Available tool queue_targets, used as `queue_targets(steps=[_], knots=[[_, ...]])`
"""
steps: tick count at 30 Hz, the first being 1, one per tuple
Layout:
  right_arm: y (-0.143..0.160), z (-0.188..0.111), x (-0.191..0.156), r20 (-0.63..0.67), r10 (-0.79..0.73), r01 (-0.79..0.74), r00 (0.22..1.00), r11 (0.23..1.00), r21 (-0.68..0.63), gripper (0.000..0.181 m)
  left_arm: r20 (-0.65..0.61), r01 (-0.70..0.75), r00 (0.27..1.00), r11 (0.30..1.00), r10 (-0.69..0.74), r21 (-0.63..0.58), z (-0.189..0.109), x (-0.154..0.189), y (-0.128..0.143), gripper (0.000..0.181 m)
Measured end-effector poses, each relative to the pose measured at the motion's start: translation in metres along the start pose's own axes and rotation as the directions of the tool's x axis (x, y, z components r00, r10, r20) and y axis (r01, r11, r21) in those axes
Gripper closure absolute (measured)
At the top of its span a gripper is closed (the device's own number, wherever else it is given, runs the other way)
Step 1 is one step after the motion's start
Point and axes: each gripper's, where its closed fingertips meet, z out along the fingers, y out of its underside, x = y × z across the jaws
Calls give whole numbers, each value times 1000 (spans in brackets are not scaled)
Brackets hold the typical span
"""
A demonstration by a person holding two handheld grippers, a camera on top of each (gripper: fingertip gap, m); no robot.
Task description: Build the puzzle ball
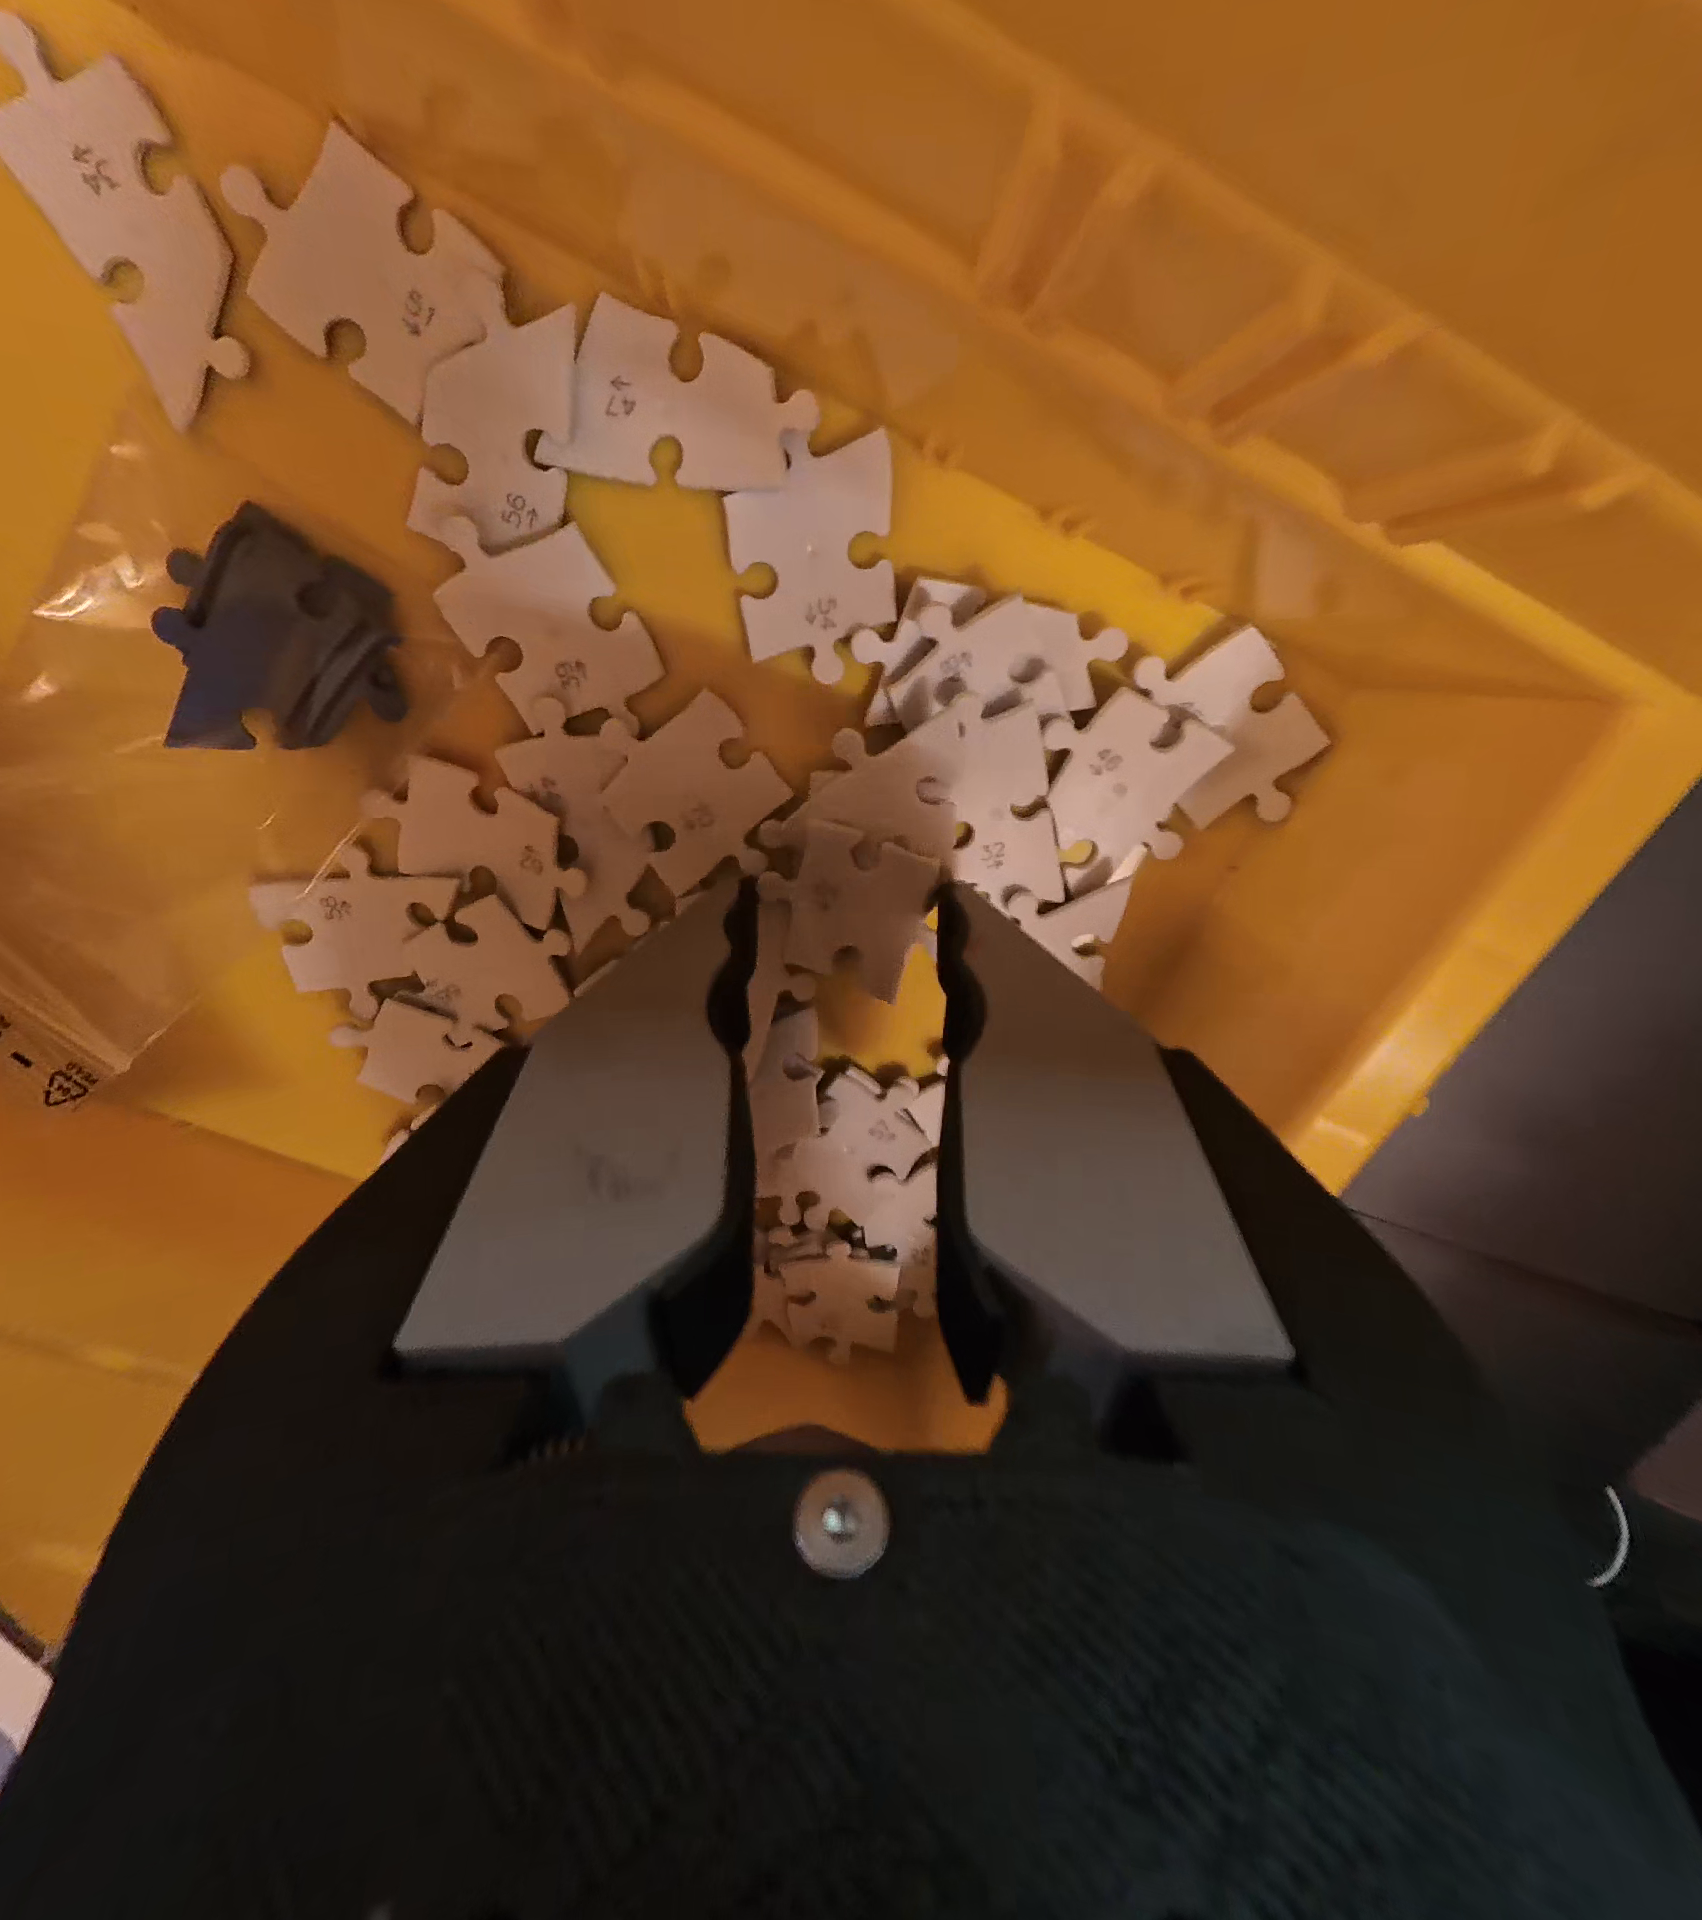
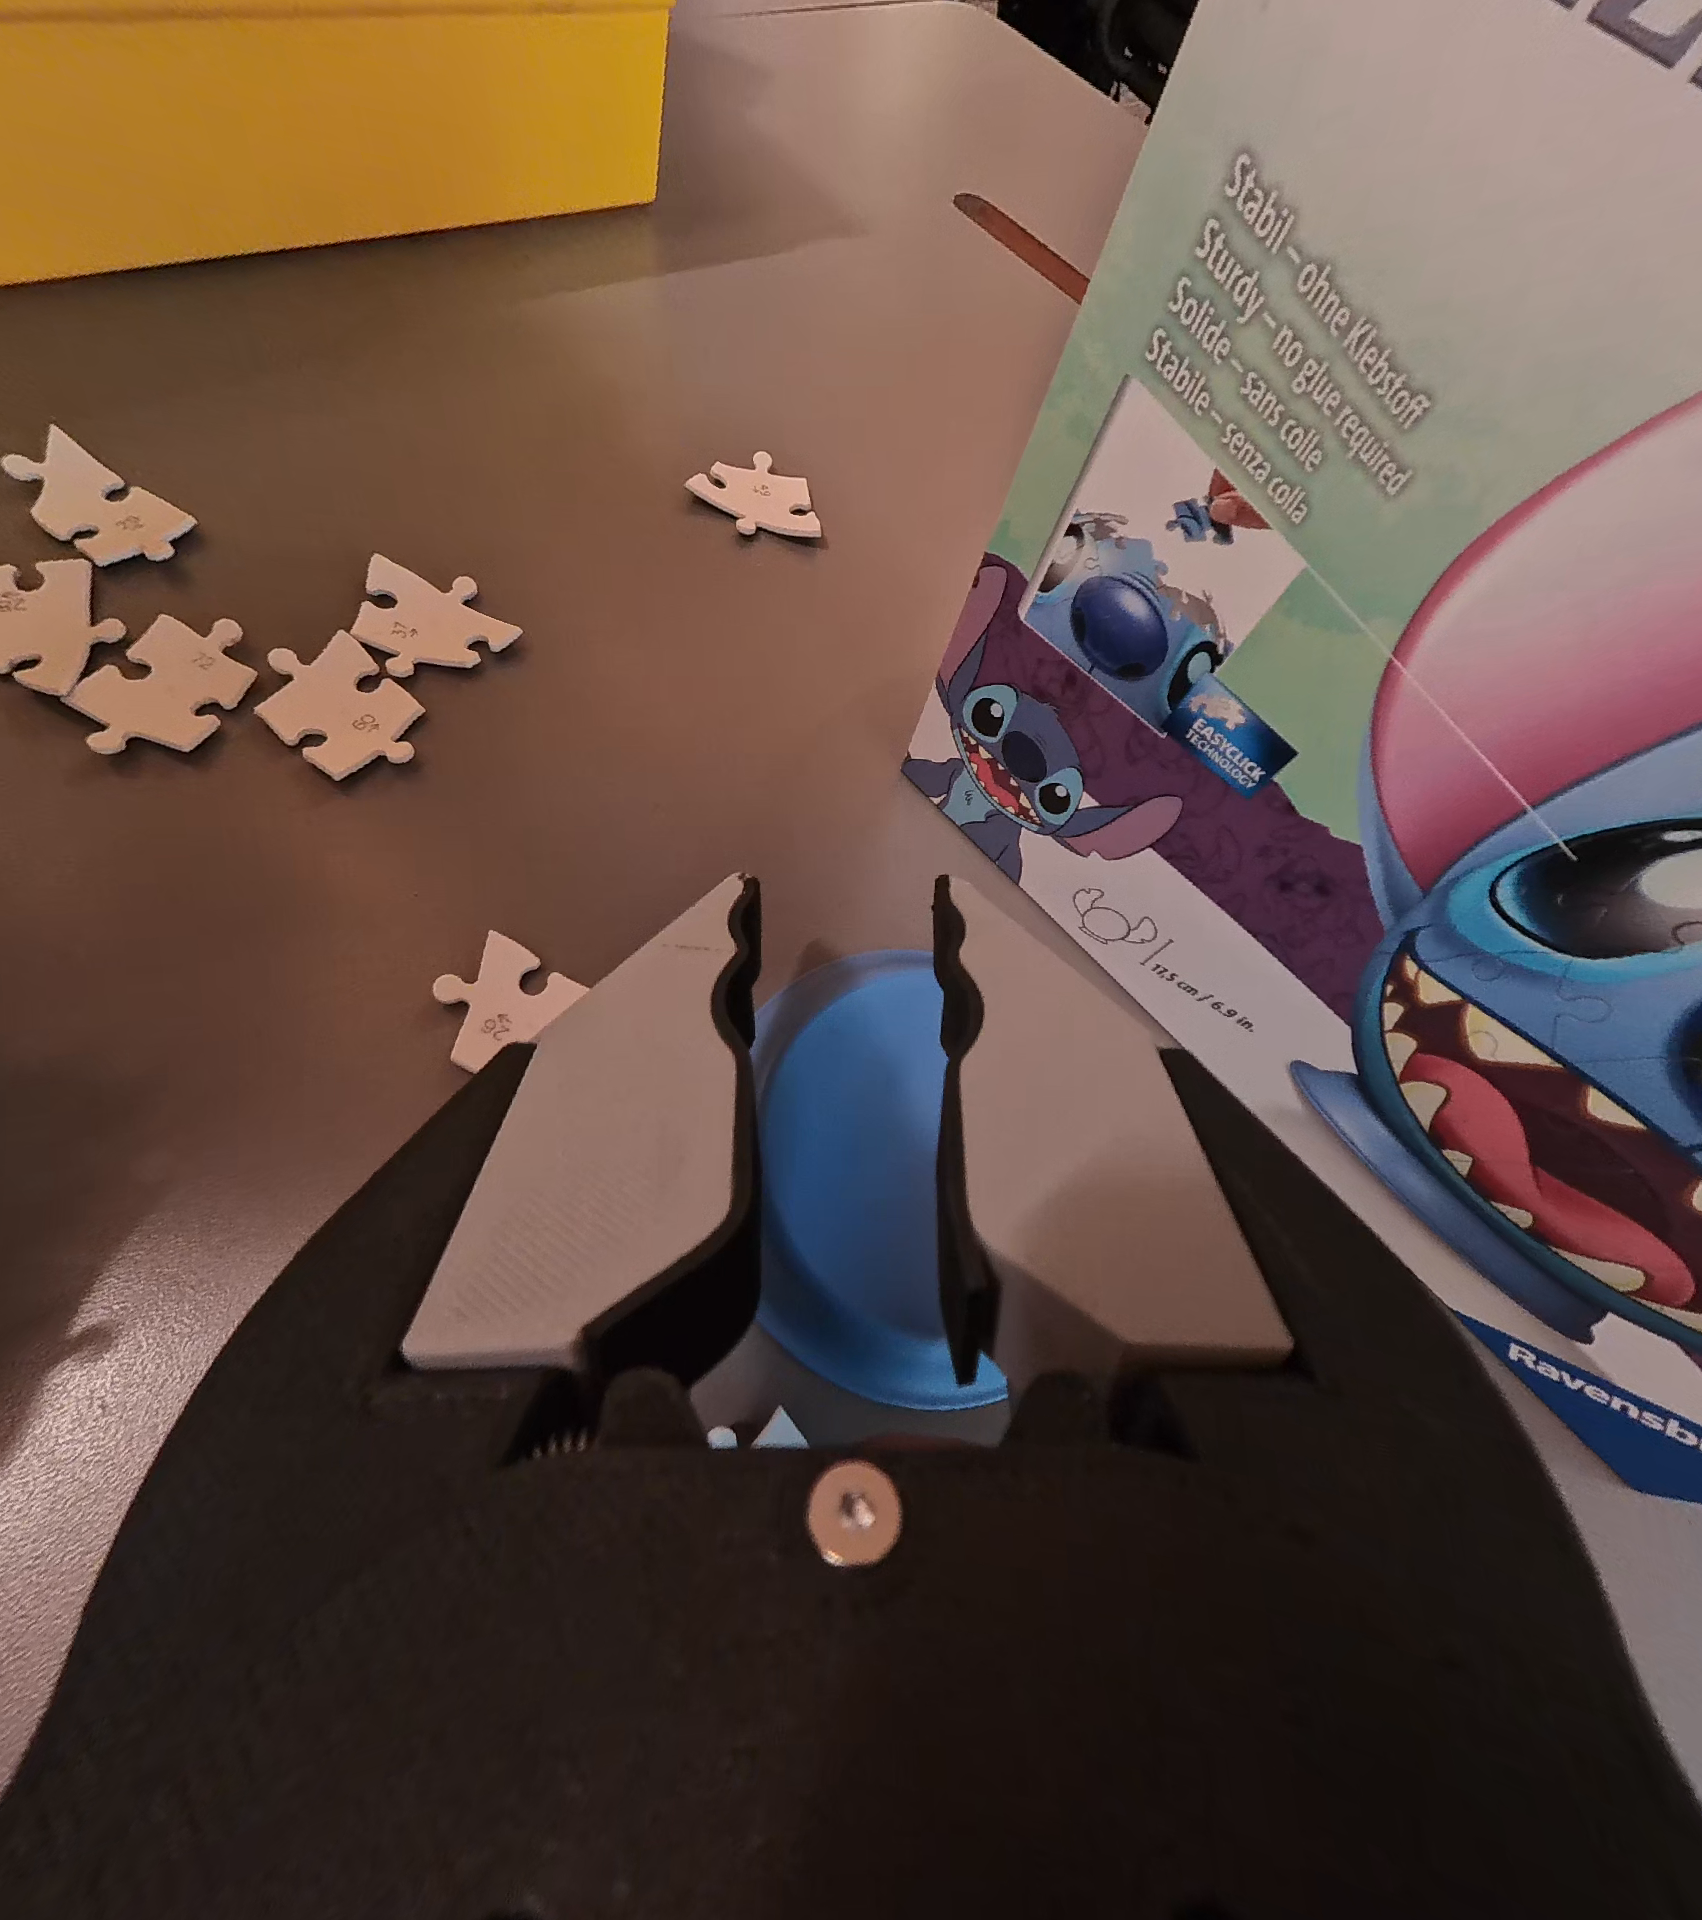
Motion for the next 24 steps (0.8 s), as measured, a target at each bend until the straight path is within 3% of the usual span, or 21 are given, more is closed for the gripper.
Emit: queue_targets(steps=[11, 19, 22, 24], knots=[[0, 0, -1, 1, -3, 3, 1000, 1000, -3, 152, 27, 56, 998, 998, -57, 36, -21, -16, 8, 149], [1, 1, 0, 0, -2, 2, 1000, 1000, -8, 151, -5, 120, 993, 969, -122, 216, -10, -11, -46, 149], [1, 1, 0, 0, -3, 3, 1000, 1000, -7, 152, 105, 94, 988, 983, -111, 155, -3, -23, -38, 149], [1, 0, 0, 0, -4, 4, 1000, 1000, -6, 152, 72, 82, 993, 985, -94, 154, -8, -18, -33, 149]])
